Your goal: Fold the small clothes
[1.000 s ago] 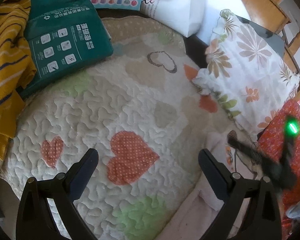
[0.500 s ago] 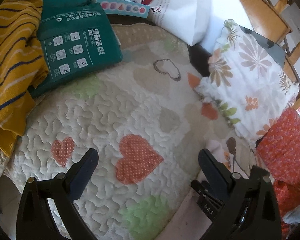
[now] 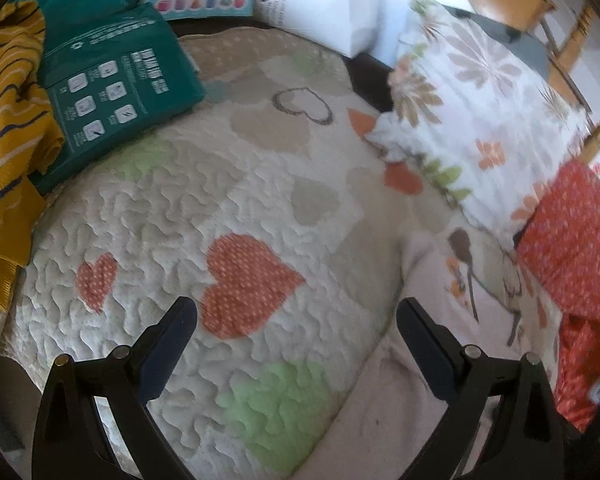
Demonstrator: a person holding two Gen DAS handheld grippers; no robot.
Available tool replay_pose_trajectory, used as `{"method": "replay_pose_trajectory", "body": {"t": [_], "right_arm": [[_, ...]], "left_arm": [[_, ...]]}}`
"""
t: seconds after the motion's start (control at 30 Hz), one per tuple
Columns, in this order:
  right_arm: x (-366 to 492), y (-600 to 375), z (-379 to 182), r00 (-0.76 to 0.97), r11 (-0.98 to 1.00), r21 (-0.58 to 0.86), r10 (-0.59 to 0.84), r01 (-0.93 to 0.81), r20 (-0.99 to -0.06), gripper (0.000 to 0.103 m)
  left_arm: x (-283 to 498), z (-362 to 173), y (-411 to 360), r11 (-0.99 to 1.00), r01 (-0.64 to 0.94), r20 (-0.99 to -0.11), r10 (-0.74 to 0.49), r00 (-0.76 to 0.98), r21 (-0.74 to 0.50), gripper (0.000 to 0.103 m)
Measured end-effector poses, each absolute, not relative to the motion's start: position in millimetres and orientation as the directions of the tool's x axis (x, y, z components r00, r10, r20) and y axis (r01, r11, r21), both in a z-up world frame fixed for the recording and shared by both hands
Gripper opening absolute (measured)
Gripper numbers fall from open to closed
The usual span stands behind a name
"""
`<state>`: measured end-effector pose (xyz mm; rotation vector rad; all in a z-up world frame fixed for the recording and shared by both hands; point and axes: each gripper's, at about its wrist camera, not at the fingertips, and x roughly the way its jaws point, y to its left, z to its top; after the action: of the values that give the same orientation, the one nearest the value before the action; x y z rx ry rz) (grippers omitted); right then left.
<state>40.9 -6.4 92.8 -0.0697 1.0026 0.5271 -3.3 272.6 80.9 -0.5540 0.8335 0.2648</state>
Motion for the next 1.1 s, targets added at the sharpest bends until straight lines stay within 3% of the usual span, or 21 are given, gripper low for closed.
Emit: {"method": "replay_pose_trajectory", "body": {"t": [0.2,0.43,0.6,0.8,1.1], "right_arm": [[-13,-164,95,0.508,0.968,0.163,0.239,-0.190,-0.828,0.055],[-81,-310,96,0.556,0.963,0.257,0.168,0.085,-0.814,0.057],[-106,-346,108,0.597,0.941,0.307,0.165,0.144,-0.785,0.060],[-100,-359,116,0.637,0.909,0.385,0.203,0.160,-0.744,0.062],[-33,-388,54,0.559,0.860,0.456,0.268,0.230,-0.785,0.062]], "left_arm": [[-29,82,217,0.885,-0.327,-0.715,-0.011,0.699,-0.333,0.100],[-75,109,139,0.962,-0.176,-0.650,-0.002,0.760,-0.209,0.100],[-107,131,102,0.974,-0.104,-0.639,-0.051,0.767,-0.203,0.100],[-116,144,68,0.993,-0.052,-0.631,-0.026,0.775,-0.105,0.100],[-65,86,90,0.991,-0.107,-0.726,0.012,0.687,-0.086,0.100]]}}
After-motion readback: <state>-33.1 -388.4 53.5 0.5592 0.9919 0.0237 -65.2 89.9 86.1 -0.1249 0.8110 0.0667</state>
